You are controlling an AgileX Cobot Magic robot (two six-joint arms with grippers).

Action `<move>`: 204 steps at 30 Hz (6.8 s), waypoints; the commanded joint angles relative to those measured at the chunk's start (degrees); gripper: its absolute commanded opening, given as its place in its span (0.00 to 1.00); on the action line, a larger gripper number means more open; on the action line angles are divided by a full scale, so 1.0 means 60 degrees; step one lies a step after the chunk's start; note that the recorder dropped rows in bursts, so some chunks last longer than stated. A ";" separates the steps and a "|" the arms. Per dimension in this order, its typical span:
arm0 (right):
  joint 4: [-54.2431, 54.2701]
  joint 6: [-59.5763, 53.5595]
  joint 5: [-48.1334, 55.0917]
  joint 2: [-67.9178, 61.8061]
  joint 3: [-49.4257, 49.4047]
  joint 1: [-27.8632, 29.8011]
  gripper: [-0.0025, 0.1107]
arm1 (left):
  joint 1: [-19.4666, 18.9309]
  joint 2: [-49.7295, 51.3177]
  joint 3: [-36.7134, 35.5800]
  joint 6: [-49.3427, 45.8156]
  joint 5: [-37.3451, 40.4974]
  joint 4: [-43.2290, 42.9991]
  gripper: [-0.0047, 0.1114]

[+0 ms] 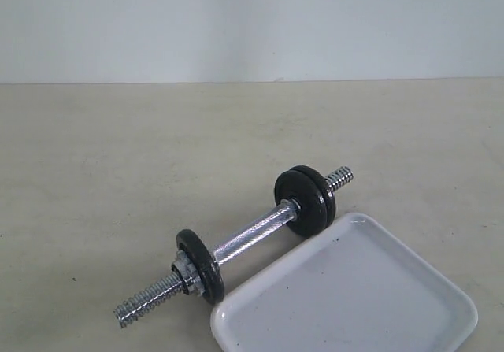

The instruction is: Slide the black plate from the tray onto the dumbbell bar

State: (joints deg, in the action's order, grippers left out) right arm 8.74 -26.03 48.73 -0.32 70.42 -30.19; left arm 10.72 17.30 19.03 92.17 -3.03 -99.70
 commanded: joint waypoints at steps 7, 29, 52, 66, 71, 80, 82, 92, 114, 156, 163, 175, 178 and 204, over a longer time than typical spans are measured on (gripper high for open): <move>0.3736 -0.1565 -0.7771 -0.0071 -0.7063 0.0060 0.03 | -0.0041 -0.0044 -0.0052 0.0989 -0.0313 0.0055 0.08; 0.4818 0.0101 -1.3040 -0.0756 -1.1433 0.0060 0.03 | -0.0041 -0.0044 -0.0052 0.1696 -0.0419 0.0055 0.08; 0.4919 -0.0654 -0.9943 -0.0475 -1.1433 0.1451 0.03 | -0.0041 -0.0044 -0.0052 0.1695 -0.0470 0.0055 0.08; 0.4933 -0.1694 -0.7653 0.0054 -1.1737 0.4557 0.03 | -0.0041 -0.0098 -0.0069 0.1695 -0.0471 0.0055 0.08; 0.4662 -0.1558 -0.8268 0.0054 -1.1737 0.4307 0.03 | -0.0041 -0.0098 -0.0069 0.1695 -0.0471 0.0055 0.08; -0.1902 0.4068 -0.6155 0.0054 -1.1737 0.4262 0.03 | -0.0041 -0.0098 -0.0069 0.1695 -0.0492 0.0055 0.08; -0.1868 0.4132 -0.5357 0.0054 -1.1737 0.4262 0.03 | -0.0041 -0.0098 -0.0069 0.1695 -0.0492 0.0055 0.08; -0.1603 0.4245 -0.5015 0.0054 -1.1737 0.4282 0.03 | -0.0041 -0.0098 -0.0069 0.1695 -0.0452 0.0055 0.08; -0.1696 0.3675 -0.4900 0.0054 -1.1737 0.4282 0.03 | -0.0041 -0.0098 -0.0069 0.1695 -0.0488 0.0055 0.08; -0.1678 0.3704 -0.4900 0.0054 -1.1737 0.4282 0.03 | -0.1739 -0.2883 -0.2842 0.3982 0.2007 -0.0041 0.08; -0.1678 0.3704 -0.4900 0.0054 -1.1737 0.4282 0.03 | -0.1739 -0.2883 -0.2784 0.4279 0.2628 0.0575 0.08; -0.1645 0.3704 -0.4900 0.0054 -1.1737 0.4282 0.03 | -0.1739 -0.2883 -0.3064 -1.2262 0.0703 1.4695 0.08; -0.1546 0.3704 -0.4900 0.0054 -1.1737 0.4282 0.03 | -0.1739 -0.2883 -0.3172 -1.2403 0.1100 1.5265 0.08; -0.1546 0.3704 -0.4900 0.0054 -1.1737 0.4282 0.03 | -0.1825 -0.2883 -0.3172 -1.6400 0.3865 1.7363 0.08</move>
State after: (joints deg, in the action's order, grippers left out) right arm -0.74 -3.82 19.48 -0.29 -0.03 -4.59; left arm 0.00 0.18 0.22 -4.41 19.03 3.99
